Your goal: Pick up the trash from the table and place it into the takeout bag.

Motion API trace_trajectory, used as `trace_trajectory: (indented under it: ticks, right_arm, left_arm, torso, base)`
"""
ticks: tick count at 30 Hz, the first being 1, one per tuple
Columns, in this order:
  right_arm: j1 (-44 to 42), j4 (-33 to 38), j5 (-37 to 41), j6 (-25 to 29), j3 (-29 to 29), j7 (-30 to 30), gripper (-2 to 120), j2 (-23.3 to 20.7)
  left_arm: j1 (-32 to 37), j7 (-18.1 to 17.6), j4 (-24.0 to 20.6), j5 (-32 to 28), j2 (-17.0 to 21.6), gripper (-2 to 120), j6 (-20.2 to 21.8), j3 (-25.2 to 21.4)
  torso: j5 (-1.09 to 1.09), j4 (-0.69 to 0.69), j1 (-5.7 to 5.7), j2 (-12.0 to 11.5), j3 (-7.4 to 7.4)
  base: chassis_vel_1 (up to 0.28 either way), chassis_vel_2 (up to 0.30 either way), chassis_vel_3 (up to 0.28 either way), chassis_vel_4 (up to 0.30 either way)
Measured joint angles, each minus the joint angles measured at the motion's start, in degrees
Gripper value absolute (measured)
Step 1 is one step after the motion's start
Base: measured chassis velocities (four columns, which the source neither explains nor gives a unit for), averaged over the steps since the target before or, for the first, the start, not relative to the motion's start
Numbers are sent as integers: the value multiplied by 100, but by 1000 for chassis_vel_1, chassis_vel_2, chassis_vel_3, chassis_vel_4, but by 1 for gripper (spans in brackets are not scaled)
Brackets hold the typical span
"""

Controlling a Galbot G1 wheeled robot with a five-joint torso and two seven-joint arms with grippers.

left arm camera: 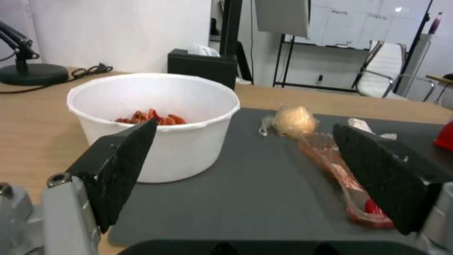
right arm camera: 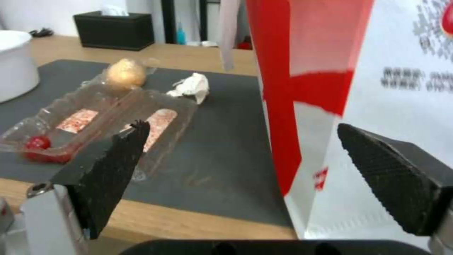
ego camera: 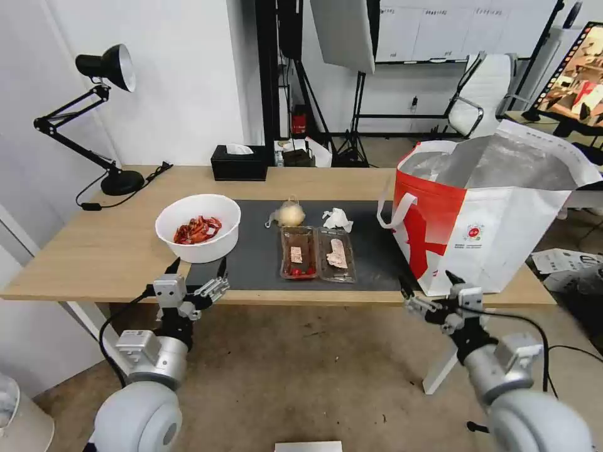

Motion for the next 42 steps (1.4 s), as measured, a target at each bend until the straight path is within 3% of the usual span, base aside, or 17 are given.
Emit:
trace_trajectory:
  ticks: [4,13,16,20,22,23,24,25,31,42]
  right_arm:
    - [158,-101,508,-272,-85,-256,100,-330]
    - [162,-170,573,-271,-176,-420,100,-318]
    - [162,-184,568,-221,-203,-435,100,-299]
    - [235,-294,880,263,-425,-465,100,-237]
    - [346,-339,1384,459,-675,-304,100,-176]
    - [482,-366,1992,562,-959,-37,100,-76]
    - [482,-366,1992,562,-959,-37,100,-76]
    - [667,-378,2720,595,-1374,322,100,75]
    - [1150,-538,3886,617,-2313,1262,100,453]
    - [2044,-1085,5295,661,-2800,2533,100,1057]
  left_arm:
    - [81,46,6,50,-34,100,-45,-2]
    - [142,99,7,140,-67,100,-81,5]
    - [155,110,7,171,-69,100,-91,5]
    - [186,182,24,194,-79,100,-198,8]
    - [200,196,24,197,-88,100,-228,9]
    - [219,206,23,199,-89,100,-233,2]
    - [219,206,23,199,-89,100,-233,2]
    - [250,213,13,199,-77,100,-240,-28]
    - [344,212,-6,184,-1,100,-267,-150]
    - [448,193,0,168,60,100,-274,-239]
  torso:
    - [1,0,1,0,0]
    - [-2,-1,0,0,-1]
    - [-2,-1,0,0,-1]
    - [-3,-1,-1,1,-1]
    - [-3,-1,-1,1,-1]
    - [-3,-1,0,1,-1]
    - [-3,-1,0,1,-1]
    - [-4,0,-1,1,-1]
    - [-4,0,-1,1,-1]
    - [-4,0,0,1,-1]
  base:
    - [0,0,0,0]
    - [0,0,0,0]
    - [0,0,0,0]
    - [0,0,0,0]
    - [0,0,0,0]
    - [0,0,0,0]
    - [0,0,0,0]
    - [0,0,0,0]
    - [0,0,0,0]
    - [0,0,0,0]
